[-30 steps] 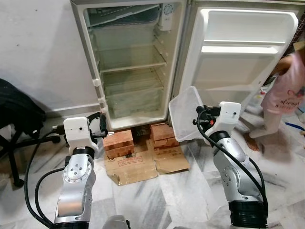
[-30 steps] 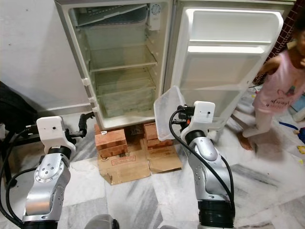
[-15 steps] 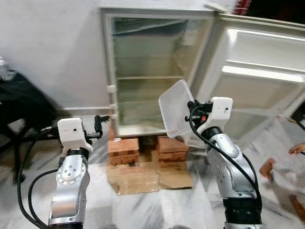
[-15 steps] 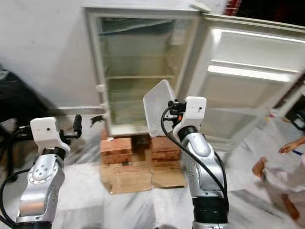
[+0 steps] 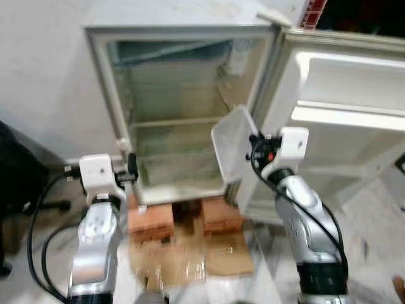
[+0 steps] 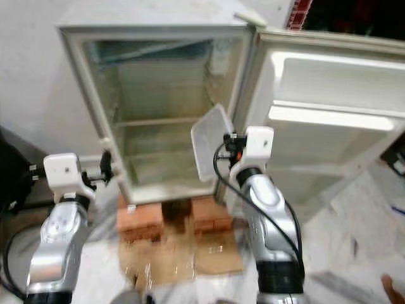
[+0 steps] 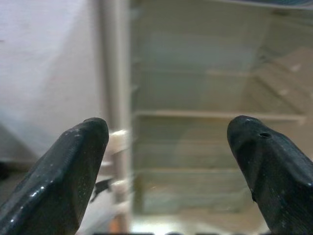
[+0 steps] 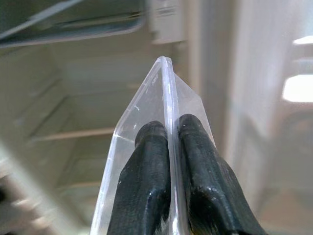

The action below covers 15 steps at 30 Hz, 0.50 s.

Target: Restocking fridge

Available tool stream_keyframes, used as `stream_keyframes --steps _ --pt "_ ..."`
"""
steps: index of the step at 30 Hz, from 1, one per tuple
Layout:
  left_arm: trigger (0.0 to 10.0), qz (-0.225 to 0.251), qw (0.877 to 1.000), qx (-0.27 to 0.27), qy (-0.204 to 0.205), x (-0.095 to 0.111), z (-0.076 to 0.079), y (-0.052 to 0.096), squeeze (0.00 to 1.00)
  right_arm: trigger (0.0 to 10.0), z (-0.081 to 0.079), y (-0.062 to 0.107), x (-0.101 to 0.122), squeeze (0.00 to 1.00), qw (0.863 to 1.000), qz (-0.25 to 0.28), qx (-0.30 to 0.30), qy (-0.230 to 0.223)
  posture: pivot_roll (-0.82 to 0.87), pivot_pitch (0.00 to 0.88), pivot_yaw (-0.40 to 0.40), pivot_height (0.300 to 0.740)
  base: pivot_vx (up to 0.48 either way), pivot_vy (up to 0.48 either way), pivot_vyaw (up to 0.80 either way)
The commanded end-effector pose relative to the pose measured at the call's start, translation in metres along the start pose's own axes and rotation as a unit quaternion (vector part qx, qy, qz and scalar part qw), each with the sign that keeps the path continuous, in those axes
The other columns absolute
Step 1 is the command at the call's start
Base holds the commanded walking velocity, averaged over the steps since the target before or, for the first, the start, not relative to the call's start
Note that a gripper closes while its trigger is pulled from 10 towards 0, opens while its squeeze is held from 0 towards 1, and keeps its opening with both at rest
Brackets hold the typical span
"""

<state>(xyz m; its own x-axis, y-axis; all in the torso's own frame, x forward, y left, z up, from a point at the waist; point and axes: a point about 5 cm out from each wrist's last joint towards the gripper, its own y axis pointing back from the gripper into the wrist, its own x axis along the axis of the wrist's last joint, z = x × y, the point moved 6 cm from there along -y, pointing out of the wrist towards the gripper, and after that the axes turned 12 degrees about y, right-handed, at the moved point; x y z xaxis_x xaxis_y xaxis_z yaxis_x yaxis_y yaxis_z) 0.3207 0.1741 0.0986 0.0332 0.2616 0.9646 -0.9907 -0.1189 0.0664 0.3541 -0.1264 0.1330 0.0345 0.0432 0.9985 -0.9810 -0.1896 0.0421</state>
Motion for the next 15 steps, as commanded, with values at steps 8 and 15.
stream_keyframes --steps 8,15 --pt "10.0 -0.008 1.000 0.008 0.007 -0.0034 0.0036 -0.0003 0.00 10.0 0.0072 0.0011 0.0025 0.00 1.000 0.005 -0.008 0.010 0.06 0.000 -0.050 0.740 0.098 0.150 0.00" --pt "10.0 -0.018 1.000 0.015 0.009 -0.0070 0.0025 -0.0029 0.00 10.0 0.0067 -0.0003 0.0034 0.00 1.000 0.006 -0.005 0.013 0.06 0.000 -0.051 0.740 0.000 0.190 0.00"
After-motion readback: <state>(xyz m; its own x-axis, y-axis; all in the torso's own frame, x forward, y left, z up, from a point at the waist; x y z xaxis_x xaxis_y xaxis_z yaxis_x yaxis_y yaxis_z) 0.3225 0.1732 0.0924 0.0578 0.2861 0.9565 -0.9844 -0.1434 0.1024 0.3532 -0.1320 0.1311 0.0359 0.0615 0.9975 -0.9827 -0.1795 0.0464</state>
